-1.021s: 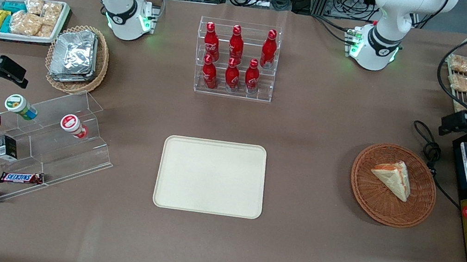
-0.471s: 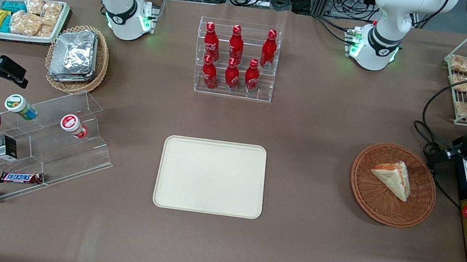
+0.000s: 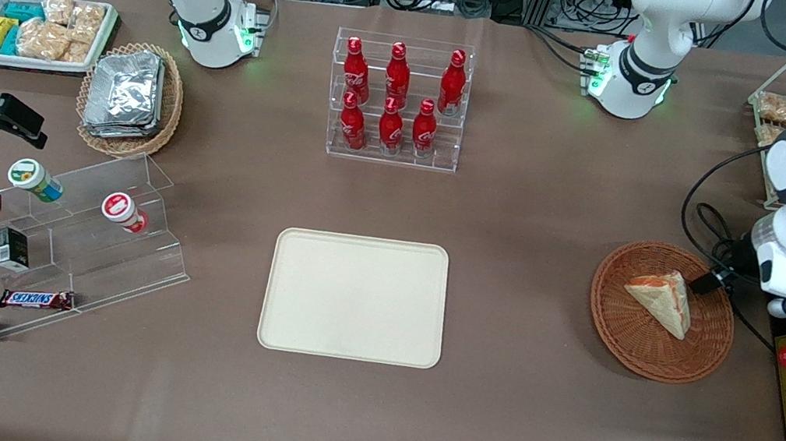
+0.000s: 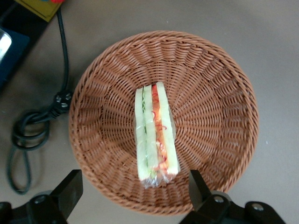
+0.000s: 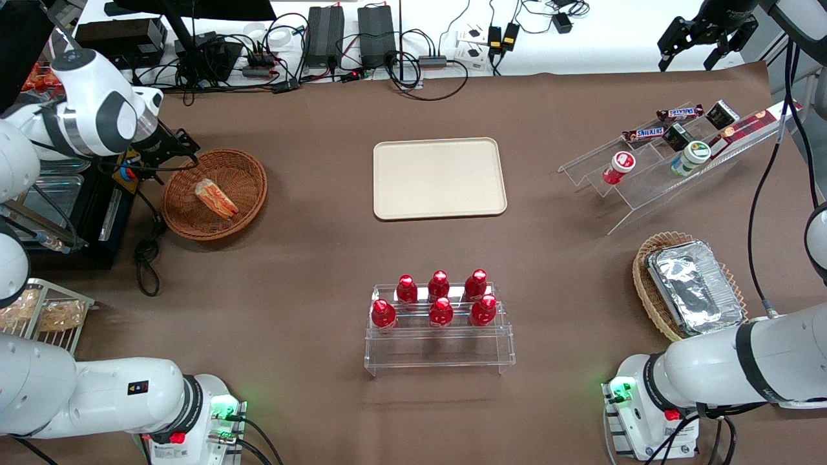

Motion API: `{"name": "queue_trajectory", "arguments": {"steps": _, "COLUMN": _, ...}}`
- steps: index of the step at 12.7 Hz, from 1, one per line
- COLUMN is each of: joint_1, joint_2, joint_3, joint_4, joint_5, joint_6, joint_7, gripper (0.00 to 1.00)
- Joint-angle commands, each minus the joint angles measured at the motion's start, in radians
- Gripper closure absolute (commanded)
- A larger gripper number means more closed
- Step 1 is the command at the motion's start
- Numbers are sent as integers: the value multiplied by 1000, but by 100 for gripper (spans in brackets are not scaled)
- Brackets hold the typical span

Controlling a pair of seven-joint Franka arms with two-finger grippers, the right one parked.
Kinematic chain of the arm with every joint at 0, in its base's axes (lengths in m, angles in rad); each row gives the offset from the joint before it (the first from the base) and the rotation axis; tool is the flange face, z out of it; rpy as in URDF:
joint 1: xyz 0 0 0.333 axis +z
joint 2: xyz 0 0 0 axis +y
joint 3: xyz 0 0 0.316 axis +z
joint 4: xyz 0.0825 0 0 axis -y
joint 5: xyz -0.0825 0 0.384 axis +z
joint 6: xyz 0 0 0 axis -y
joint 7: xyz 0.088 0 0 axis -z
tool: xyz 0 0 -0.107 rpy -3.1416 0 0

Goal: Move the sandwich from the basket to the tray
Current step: 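Move the left gripper over the wicker basket above the wrapped sandwich, then lower the left gripper and close it on the wrapped sandwich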

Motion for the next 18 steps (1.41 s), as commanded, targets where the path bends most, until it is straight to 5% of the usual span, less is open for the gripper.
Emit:
{"name": "queue_trajectory", "arguments": {"steps": 1, "joint_1": -6, "joint_2": 68, "joint_3": -3, "joint_4": -26, "joint_5": 18, "joint_6": 111, "joint_7": -99, "gripper": 0}}
{"name": "queue_trajectory", "arguments": {"steps": 12, "joint_1": -65, "joint_2": 225, "joint_3": -1, "joint_4": -34, "joint_5": 19, "joint_6": 291, "joint_7": -235, "gripper": 1}}
{"name": "queue_trajectory", "arguments": {"steps": 14, "joint_1": -65, "joint_2": 242, "joint_3": -1, "joint_4": -34, "joint_5": 38, "joint_6": 300, "joint_7": -235, "gripper": 19}}
{"name": "queue_trajectory", "arguments": {"steps": 16, "joint_1": -65, "joint_2": 242, "joint_3": -1, "joint_4": -34, "joint_5": 44, "joint_6": 302, "joint_7": -234, "gripper": 55}}
{"name": "queue_trajectory", "arguments": {"steps": 18, "joint_1": -63, "joint_2": 234, "joint_3": 0, "joint_4": -35, "joint_5": 45, "joint_6": 297, "joint_7": -226, "gripper": 77}}
